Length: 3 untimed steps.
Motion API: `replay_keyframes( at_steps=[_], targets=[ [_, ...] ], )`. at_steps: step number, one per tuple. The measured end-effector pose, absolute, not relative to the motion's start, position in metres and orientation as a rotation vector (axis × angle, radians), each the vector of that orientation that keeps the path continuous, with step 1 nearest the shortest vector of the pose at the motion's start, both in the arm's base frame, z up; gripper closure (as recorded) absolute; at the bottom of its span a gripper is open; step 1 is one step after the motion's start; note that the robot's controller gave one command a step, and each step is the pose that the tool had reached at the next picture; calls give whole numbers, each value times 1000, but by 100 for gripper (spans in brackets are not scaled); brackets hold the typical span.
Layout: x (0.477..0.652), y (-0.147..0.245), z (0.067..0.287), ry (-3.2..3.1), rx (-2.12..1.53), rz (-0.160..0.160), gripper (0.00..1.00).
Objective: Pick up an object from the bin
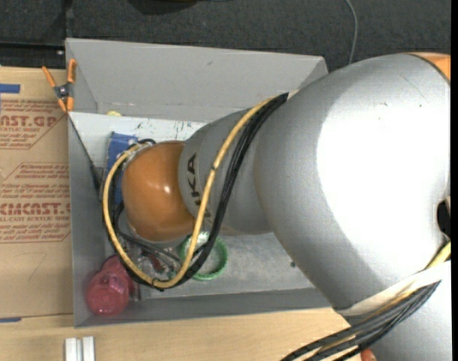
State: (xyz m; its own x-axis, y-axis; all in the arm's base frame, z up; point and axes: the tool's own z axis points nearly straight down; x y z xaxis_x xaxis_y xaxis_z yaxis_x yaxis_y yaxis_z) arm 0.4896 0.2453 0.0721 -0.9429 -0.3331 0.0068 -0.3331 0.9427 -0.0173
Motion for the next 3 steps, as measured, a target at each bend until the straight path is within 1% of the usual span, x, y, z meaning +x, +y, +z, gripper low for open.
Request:
replay_keyframes(
  at_steps=[3],
  targets=[
    [487, 246, 155, -3086, 530, 29, 100]
  ],
)
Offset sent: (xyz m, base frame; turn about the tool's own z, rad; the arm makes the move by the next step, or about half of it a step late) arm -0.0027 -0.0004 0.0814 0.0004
